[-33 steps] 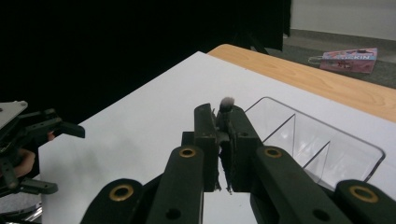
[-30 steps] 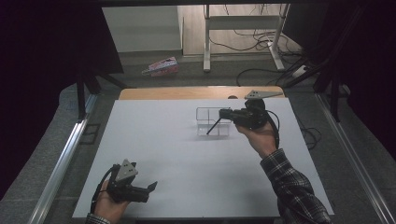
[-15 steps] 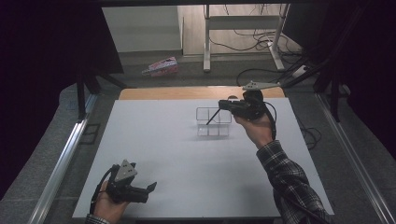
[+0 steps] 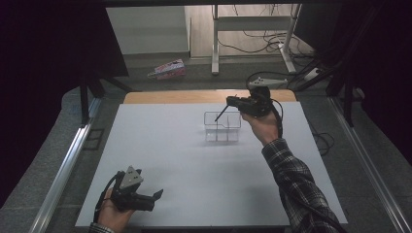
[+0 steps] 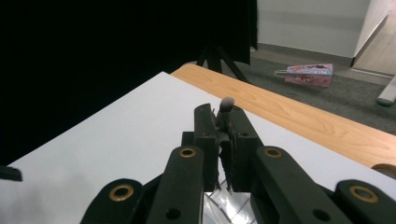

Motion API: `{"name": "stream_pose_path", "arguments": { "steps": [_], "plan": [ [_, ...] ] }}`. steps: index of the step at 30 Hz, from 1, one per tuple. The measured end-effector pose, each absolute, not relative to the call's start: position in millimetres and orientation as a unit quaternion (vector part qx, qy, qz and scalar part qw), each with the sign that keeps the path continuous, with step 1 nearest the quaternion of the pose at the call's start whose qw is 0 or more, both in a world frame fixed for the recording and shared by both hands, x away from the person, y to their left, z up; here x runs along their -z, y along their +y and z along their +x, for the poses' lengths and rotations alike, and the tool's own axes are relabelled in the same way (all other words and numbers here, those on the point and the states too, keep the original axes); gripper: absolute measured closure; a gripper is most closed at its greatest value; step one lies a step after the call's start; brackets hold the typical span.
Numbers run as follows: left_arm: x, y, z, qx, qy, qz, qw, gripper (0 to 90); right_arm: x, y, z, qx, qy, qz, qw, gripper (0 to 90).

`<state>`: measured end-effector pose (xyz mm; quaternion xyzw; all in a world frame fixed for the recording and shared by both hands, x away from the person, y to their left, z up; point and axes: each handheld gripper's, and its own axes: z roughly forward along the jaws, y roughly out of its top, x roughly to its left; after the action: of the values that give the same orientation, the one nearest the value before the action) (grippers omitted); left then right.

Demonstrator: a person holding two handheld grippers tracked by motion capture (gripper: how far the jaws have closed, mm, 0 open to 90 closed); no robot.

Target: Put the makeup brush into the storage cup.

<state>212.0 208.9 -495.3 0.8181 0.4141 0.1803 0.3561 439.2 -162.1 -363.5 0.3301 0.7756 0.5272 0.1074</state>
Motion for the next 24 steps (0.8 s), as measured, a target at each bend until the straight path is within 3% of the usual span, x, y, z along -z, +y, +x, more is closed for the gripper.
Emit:
{"name": "stream_pose_path", "arguments": {
  "steps": [24],
  "plan": [
    [496, 209, 212, -0.176, 0.416, 0.819, 0.354, 0.0, 374, -135, 456, -0.507, 0.788, 0.324, 0.128, 84.6]
  ]
}}
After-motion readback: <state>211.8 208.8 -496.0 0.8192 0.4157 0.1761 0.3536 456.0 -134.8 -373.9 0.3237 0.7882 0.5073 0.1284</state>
